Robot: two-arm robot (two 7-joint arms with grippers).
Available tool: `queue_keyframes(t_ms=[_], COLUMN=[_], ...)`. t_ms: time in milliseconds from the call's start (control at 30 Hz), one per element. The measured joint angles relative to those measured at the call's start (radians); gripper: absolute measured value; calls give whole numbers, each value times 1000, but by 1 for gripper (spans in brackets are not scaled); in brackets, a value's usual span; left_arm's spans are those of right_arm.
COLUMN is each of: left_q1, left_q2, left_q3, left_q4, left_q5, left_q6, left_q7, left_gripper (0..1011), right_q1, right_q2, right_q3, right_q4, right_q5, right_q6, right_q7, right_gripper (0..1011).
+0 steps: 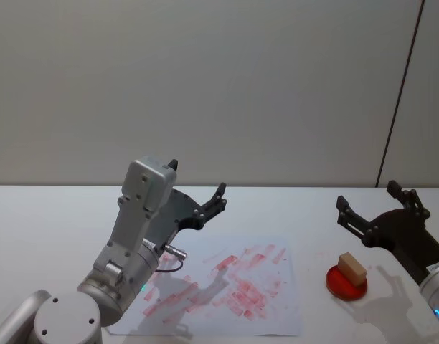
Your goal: Use the one hand to pick up the stamp and affix it onto the A4 paper.
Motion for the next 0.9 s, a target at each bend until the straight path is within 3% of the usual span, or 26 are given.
queue_keyframes(t_ms=[900], left_q1=[0], left_q2=[0], left_q3=[0], left_q4=[0], left_q5=[0], left_q6=[0], left_q7=[0], left_gripper=[1002], right_q1=[0], right_q2=[0], right_q3=[0], right_q4=[0], right_q5=[-1], right_q6=[0], right_q7=[0], right_gripper=[1001])
